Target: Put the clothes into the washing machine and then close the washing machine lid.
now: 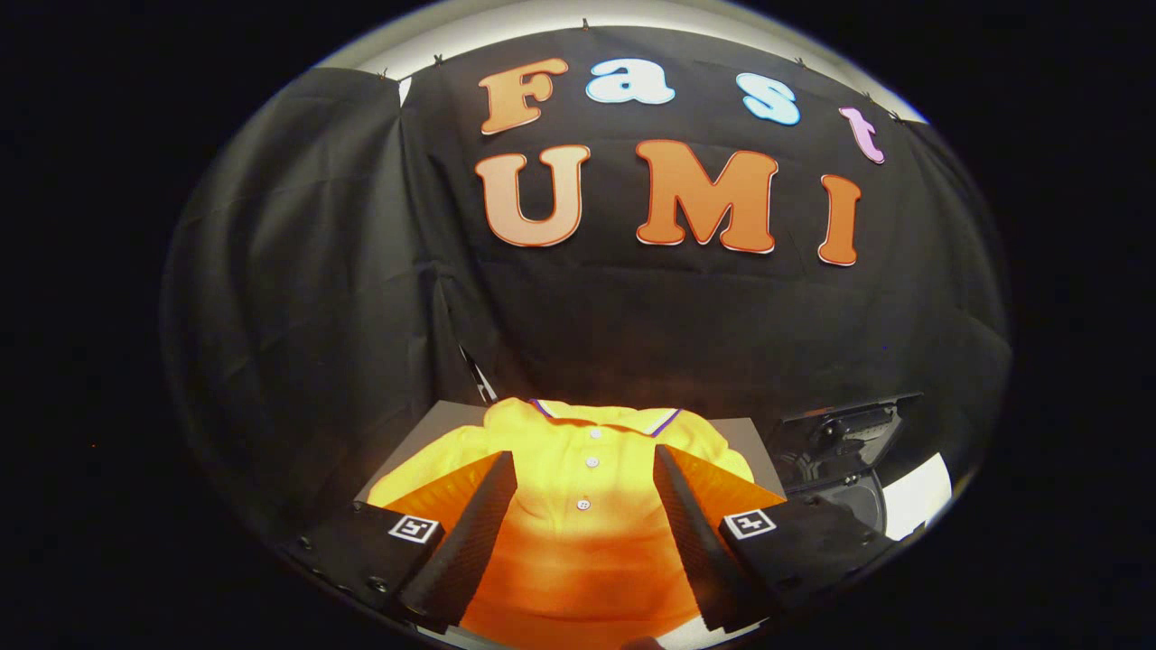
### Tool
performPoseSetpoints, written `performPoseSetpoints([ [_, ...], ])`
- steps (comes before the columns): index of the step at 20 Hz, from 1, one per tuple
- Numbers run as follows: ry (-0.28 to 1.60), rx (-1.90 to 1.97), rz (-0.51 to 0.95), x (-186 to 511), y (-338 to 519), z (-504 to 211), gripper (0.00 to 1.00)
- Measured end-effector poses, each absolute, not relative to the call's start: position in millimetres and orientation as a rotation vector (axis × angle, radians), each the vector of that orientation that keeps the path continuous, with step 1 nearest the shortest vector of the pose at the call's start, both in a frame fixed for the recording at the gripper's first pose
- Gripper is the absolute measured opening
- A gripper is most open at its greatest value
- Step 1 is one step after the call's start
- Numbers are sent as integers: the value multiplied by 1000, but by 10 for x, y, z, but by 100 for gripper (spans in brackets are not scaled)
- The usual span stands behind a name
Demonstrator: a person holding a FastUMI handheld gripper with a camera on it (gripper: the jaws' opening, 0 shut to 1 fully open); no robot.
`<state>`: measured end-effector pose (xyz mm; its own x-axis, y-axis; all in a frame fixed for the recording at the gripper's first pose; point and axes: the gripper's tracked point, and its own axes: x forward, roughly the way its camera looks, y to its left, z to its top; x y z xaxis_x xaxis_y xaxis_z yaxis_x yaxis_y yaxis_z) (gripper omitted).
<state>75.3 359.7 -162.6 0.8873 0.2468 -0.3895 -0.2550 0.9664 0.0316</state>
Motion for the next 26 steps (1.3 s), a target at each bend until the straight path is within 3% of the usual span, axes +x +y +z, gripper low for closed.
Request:
performPoseSetpoints([
  [9, 556, -47, 213, 966, 3588, -2213, 99],
  [19, 564, -111, 251, 944, 3606, -2301, 98],
  [21, 578, -82, 276, 897, 3673, -2319, 84],
  [24, 616, 17, 295, 892, 3793, -2394, 33],
  [25, 611, 19, 300, 896, 3772, -2402, 26],
  [26, 614, 17, 304, 902, 3760, -2400, 25],
])
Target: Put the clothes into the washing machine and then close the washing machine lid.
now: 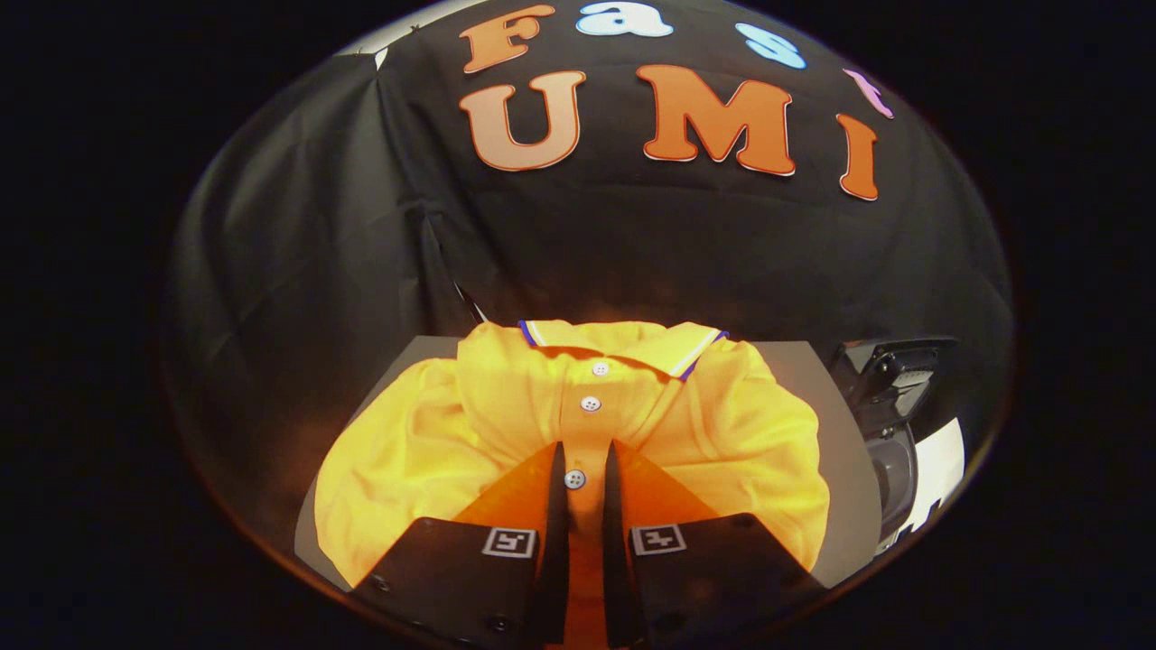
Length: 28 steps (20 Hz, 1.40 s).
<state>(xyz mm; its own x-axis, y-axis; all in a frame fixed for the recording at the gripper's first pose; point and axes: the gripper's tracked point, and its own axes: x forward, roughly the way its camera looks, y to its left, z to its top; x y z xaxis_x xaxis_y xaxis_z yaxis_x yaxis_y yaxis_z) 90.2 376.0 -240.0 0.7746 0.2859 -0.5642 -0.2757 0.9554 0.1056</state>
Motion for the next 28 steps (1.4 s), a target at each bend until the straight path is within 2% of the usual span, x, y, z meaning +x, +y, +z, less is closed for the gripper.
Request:
performPoseSetpoints([
  [1, 613, 23, 311, 899, 3755, -2390, 25],
  [2, 615, 35, 315, 889, 3766, -2378, 14],
  [5, 608, 6, 320, 926, 3743, -2391, 14],
  [6, 601, -27, 334, 875, 3727, -2359, 9],
  [11, 580, -52, 370, 819, 3576, -2313, 8],
  [18, 493, 15, 363, 841, 3328, -1720, 8],
  [28, 394, 103, 247, 926, 2113, -1076, 8],
])
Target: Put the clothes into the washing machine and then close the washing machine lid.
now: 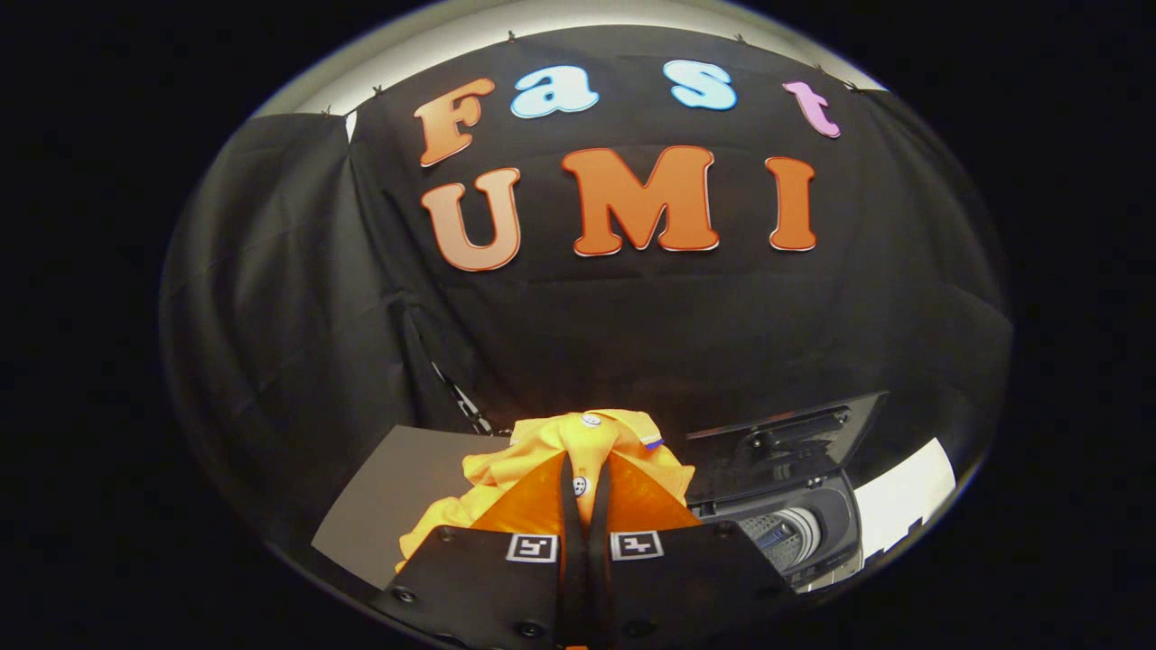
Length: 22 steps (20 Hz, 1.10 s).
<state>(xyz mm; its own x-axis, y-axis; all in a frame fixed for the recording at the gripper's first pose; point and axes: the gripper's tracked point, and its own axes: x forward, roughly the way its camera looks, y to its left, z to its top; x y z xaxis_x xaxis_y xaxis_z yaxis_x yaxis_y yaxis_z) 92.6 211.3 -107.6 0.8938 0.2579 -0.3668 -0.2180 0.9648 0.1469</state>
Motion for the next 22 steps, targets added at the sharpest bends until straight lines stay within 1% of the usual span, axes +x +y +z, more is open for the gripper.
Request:
performPoseSetpoints([
  [5, 365, 126, 171, 1028, 1325, -930, 8],
  [11, 358, 139, 94, 1183, 305, -959, 8],
  [16, 392, 152, 73, 1414, -284, -1234, 8],
  [22, 483, 125, 99, 1621, -675, -1943, 8],
])
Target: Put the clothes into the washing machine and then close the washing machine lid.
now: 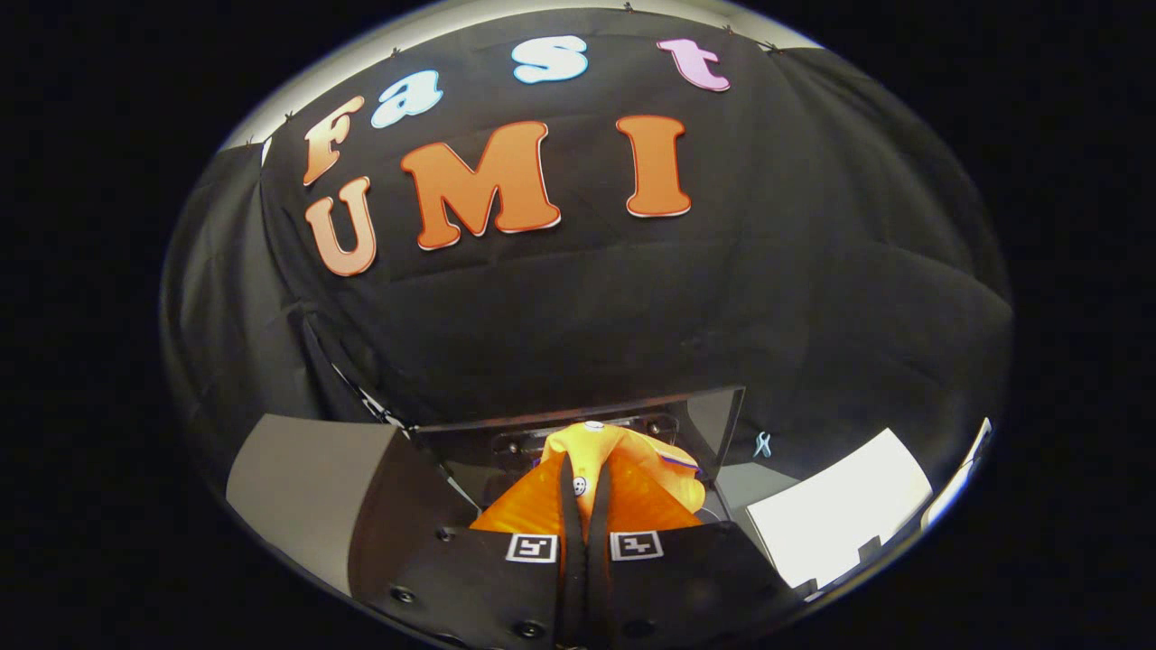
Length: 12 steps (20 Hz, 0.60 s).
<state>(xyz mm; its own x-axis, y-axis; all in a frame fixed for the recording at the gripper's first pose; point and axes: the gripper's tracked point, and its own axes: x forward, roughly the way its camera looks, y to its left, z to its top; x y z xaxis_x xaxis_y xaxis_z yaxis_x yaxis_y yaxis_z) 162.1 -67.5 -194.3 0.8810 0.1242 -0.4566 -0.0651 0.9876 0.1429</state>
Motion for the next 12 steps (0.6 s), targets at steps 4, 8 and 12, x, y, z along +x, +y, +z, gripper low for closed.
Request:
performPoseSetpoints([
  [4, 563, 105, 108, 1682, -836, -2539, 8],
  [8, 672, 96, 112, 1683, -947, -3270, 8],
  [12, 719, 63, 126, 1698, -923, -3821, 8],
])
